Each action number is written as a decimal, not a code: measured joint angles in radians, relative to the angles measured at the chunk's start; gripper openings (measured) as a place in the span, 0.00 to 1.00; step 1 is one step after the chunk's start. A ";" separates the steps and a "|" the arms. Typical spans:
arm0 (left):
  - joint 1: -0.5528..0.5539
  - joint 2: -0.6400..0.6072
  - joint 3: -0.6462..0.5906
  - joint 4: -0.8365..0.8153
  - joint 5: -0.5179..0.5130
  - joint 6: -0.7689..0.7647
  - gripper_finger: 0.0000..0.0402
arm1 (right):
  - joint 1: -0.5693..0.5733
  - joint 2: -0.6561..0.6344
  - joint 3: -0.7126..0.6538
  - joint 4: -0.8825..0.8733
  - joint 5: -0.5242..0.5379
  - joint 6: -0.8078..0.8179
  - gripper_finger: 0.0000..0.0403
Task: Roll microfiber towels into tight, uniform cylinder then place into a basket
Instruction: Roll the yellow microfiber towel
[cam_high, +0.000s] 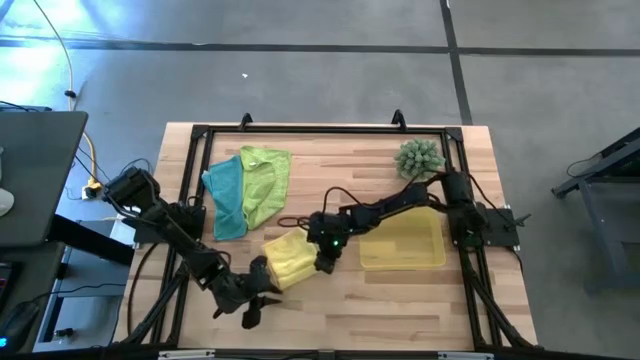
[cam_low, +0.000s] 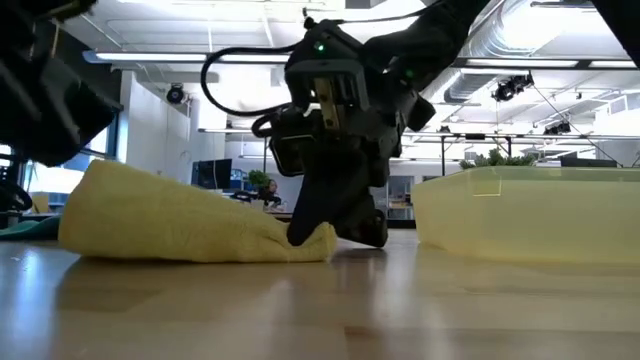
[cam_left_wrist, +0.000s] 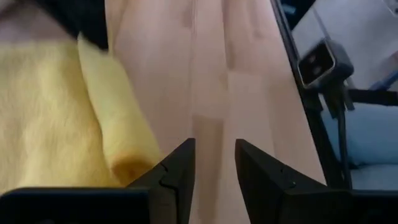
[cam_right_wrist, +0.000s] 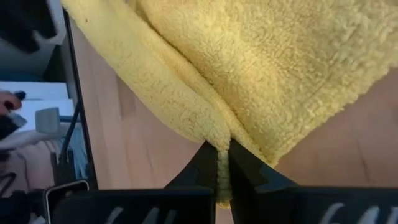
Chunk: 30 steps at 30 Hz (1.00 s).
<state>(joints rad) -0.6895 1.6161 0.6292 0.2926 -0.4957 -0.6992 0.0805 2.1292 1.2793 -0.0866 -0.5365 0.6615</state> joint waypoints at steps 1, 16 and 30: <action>0.000 0.000 0.000 0.015 -0.026 0.021 0.26 | -0.002 0.002 0.000 -0.001 0.000 0.004 0.00; 0.095 0.072 0.001 0.007 -0.088 0.100 0.26 | -0.001 0.016 0.001 0.016 0.008 0.012 0.00; 0.090 0.103 0.002 -0.133 0.007 -0.104 0.26 | 0.006 0.016 -0.001 0.046 0.016 -0.071 0.01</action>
<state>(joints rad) -0.5991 1.7195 0.6312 0.1596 -0.4883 -0.8034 0.0864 2.1456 1.2783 -0.0404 -0.5207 0.5902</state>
